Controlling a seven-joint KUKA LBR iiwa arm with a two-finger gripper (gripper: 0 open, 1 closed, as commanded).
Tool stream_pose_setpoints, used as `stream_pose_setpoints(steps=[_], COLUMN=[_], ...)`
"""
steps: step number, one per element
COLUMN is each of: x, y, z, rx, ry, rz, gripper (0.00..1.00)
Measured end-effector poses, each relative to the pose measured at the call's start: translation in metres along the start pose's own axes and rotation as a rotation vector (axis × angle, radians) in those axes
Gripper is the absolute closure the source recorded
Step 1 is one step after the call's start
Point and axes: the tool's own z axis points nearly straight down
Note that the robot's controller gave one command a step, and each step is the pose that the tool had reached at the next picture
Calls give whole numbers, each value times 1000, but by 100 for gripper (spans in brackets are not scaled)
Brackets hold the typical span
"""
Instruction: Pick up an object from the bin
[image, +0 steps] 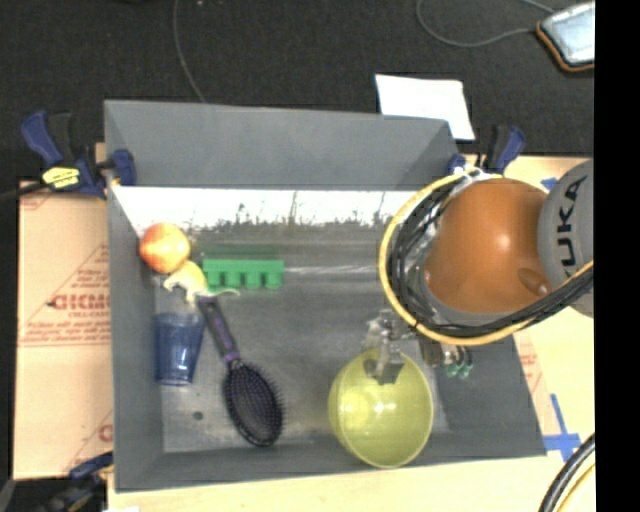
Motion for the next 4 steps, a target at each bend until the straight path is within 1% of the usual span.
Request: stream_pose_setpoints(steps=[1, 2, 3, 4], x=[3, 2, -6, -8], y=[8, 24, 14, 17], z=[16, 39, 58, 42], rx=[1, 4, 0, 1], ry=[-9, -11, -11, -5], rz=[-2, -363, -13, -11], gripper=[100, 100, 100, 100])
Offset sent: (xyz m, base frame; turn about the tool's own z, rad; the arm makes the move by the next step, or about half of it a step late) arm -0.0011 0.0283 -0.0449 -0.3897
